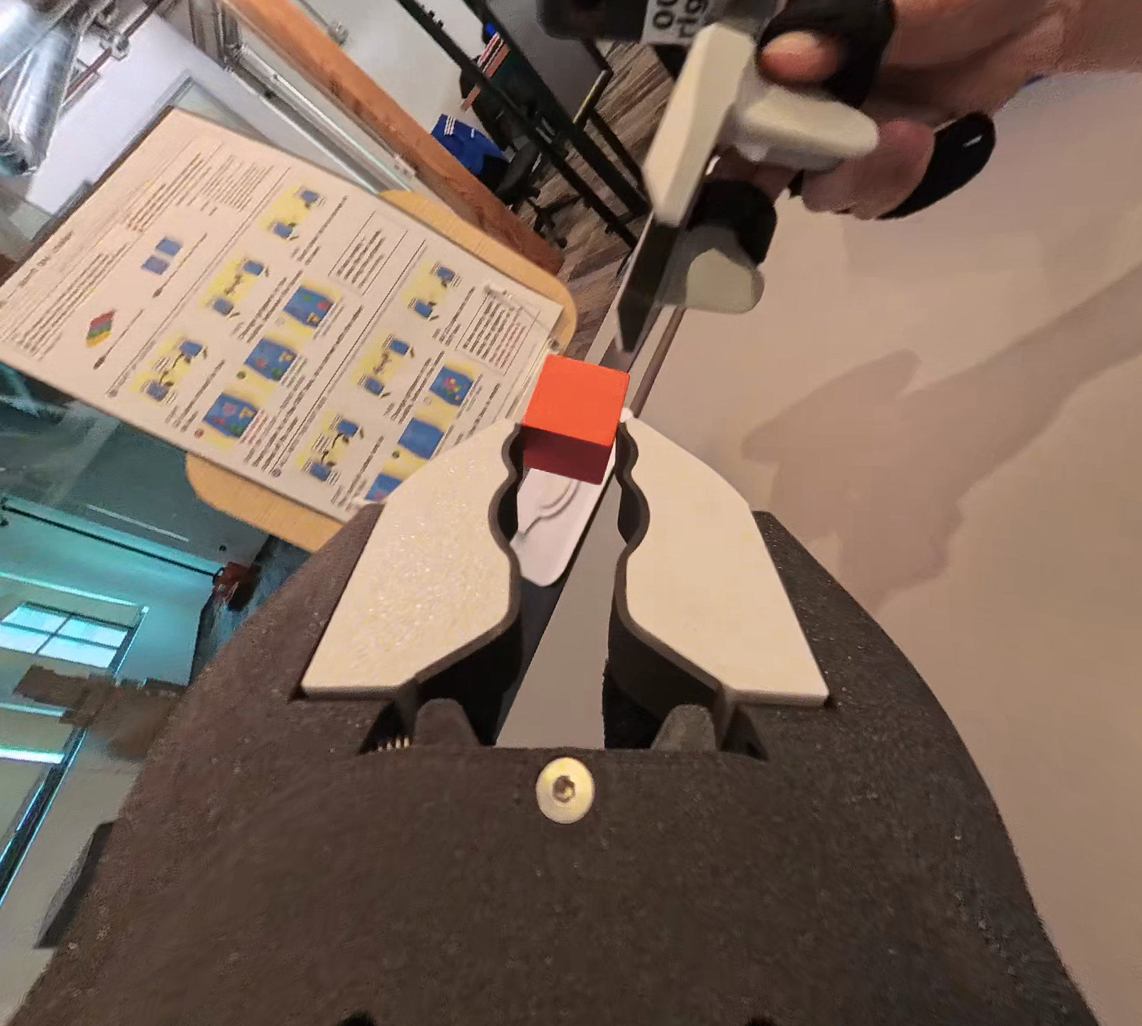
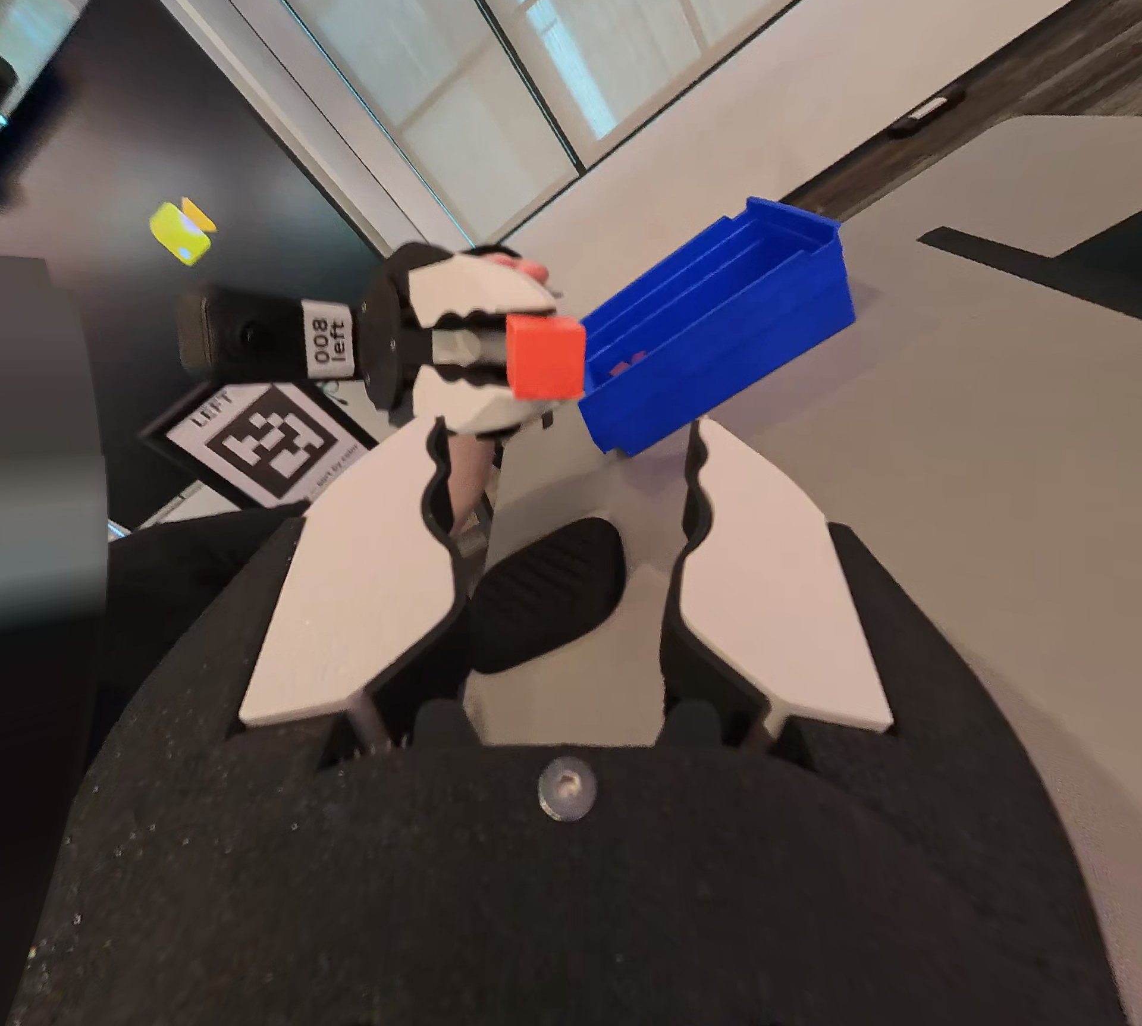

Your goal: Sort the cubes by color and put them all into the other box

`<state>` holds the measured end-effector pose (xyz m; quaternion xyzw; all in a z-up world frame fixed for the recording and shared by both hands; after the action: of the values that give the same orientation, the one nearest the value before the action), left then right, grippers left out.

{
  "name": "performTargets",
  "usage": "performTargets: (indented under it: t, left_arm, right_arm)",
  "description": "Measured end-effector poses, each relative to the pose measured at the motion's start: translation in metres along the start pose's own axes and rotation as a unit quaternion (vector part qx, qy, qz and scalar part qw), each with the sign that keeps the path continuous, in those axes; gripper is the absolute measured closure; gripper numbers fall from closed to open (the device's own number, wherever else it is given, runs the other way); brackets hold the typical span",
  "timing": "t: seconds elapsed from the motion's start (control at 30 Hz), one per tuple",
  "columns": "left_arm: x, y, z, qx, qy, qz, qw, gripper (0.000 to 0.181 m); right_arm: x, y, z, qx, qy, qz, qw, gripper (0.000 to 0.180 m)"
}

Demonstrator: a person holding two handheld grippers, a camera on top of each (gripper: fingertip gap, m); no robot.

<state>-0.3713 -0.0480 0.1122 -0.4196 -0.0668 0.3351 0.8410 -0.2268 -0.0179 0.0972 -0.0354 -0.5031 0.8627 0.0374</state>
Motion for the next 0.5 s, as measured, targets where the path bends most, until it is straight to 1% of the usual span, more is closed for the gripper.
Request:
performTargets:
  t: [0.07,0.13,0.27,0.3,0.33,0.4,0.5]
  left_arm:
    - [0.008,-0.006,-0.008,0.001,0.008,-0.007,1.000,0.152]
    - [0.014,-0.009,-0.014,0.002,0.016,-0.009,1.000,0.152]
    - [0.023,-0.012,-0.023,0.003,0.030,-0.015,0.999,0.152]
    - [0.025,-0.012,-0.024,0.005,0.032,-0.015,0.999,0.152]
    - [0.026,-0.012,-0.026,0.003,0.033,-0.016,0.999,0.152]
    - [0.028,-0.011,-0.025,-0.002,0.021,-0.018,1.000,0.153]
    - [0.026,-0.007,-0.023,-0.012,0.000,-0.018,1.000,0.151]
  right_arm:
    - [0.003,0.001,0.001,0.001,0.016,-0.005,1.000,0.107]
    - [0.006,0.005,-0.001,-0.010,0.031,0.011,0.999,0.107]
    - [0.015,0.013,0.000,0.009,0.003,0.037,0.999,0.109]
    - [0.016,0.014,0.001,0.009,-0.010,0.040,0.999,0.119]
    - [0.016,0.014,0.004,0.000,-0.034,0.041,0.999,0.150]
    - [0.012,0.010,0.002,-0.005,-0.030,0.026,0.999,0.151]
    - [-0.002,0.003,-0.001,-0.019,-0.017,0.036,0.999,0.151]
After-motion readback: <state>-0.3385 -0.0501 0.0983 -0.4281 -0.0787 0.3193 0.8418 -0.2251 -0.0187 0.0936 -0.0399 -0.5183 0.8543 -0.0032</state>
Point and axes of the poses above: each gripper's, where its closed fingertips meet, x out along the fingers, y out of its underside, z = x × y across the jaws, the point moved 6 cm from there along -x, back along the fingers, and after that the axes turned 6 degrees about -x, right-handed, at the moved point
